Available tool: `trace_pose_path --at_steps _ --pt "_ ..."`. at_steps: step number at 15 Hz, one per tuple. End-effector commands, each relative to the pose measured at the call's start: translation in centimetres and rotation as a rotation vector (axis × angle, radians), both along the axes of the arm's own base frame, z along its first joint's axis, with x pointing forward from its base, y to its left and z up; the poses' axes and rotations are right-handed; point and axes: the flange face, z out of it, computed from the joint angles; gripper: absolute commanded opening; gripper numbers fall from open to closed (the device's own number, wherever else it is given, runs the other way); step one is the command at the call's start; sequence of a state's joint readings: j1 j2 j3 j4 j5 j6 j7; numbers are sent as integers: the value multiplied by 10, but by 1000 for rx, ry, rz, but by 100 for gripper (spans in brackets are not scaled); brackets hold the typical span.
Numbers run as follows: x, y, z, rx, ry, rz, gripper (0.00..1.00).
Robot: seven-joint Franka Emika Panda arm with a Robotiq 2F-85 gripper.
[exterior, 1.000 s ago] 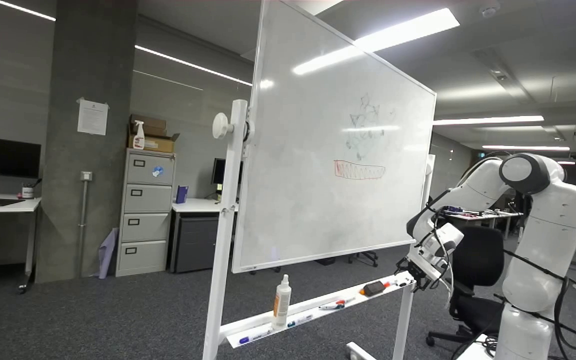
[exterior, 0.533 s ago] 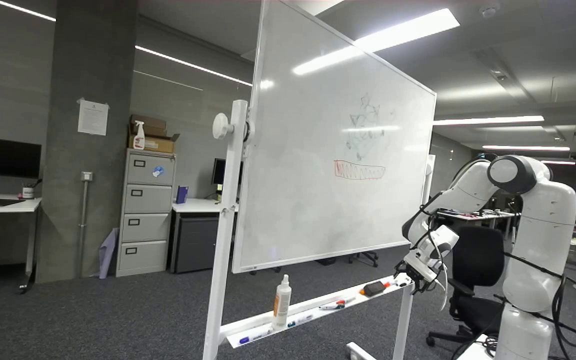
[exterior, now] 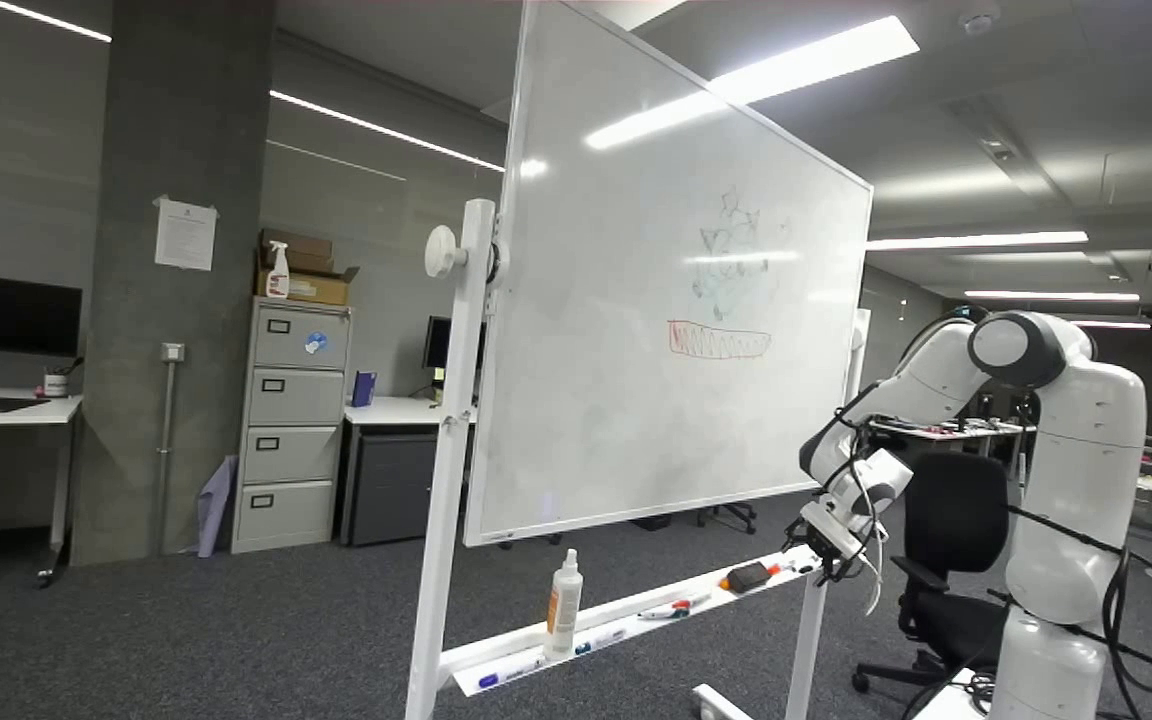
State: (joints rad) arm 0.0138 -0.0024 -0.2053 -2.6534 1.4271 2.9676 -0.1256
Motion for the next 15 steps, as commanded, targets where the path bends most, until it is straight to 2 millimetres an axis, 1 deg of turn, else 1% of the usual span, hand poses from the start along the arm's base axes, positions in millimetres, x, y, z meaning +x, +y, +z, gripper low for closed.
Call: trace_pose_path --at_steps 1,5,9,15 --pt "28 6 4 -7 -29 -69 100" --pt "47 12 -1 -25 -33 -83 100" --pt "60 20 -10 -63 -20 -89 100" --pt "80 31 -16 -62 -31 -93 100"
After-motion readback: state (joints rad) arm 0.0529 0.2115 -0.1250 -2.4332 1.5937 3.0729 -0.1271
